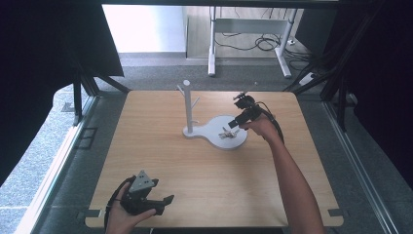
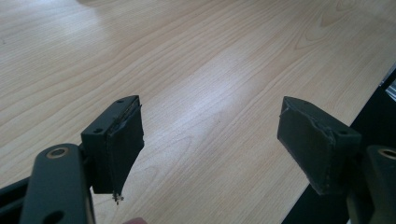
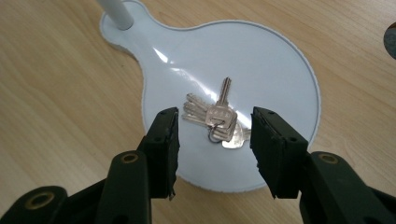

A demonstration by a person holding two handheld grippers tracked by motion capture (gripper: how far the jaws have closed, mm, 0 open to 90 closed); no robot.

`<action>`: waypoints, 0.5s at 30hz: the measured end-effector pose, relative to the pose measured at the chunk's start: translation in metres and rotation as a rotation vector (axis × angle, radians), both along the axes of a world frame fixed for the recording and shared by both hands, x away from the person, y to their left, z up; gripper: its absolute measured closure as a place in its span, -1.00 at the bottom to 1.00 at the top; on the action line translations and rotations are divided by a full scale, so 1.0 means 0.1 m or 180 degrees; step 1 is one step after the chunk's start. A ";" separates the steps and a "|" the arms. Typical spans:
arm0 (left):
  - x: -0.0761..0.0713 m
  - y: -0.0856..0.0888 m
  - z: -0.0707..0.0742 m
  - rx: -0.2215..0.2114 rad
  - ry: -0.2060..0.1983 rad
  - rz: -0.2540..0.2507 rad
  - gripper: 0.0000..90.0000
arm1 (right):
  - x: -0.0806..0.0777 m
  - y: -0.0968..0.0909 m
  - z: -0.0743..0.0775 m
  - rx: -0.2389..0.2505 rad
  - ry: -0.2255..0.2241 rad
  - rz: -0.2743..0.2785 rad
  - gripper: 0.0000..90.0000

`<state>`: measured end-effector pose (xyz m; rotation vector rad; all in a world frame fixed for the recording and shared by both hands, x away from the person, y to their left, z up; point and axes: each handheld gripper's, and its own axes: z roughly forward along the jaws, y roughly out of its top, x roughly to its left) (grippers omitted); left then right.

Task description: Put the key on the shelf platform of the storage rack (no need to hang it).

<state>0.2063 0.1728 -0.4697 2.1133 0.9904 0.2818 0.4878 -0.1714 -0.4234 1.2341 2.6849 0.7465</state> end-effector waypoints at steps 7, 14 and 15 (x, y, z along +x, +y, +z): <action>-0.01 0.00 0.02 0.0017 -0.0020 0.0023 -0.49 | -0.32 -0.14 0.11 0.0069 -0.0120 0.0166 0.13; -0.01 -0.02 0.01 0.0041 -0.0007 0.0018 -0.49 | -0.66 -0.38 0.17 0.0092 -0.0238 0.0214 0.10; -0.01 -0.03 0.01 0.0044 -0.0006 0.0015 -0.49 | -0.71 -0.41 0.17 0.0114 -0.0249 0.0225 0.10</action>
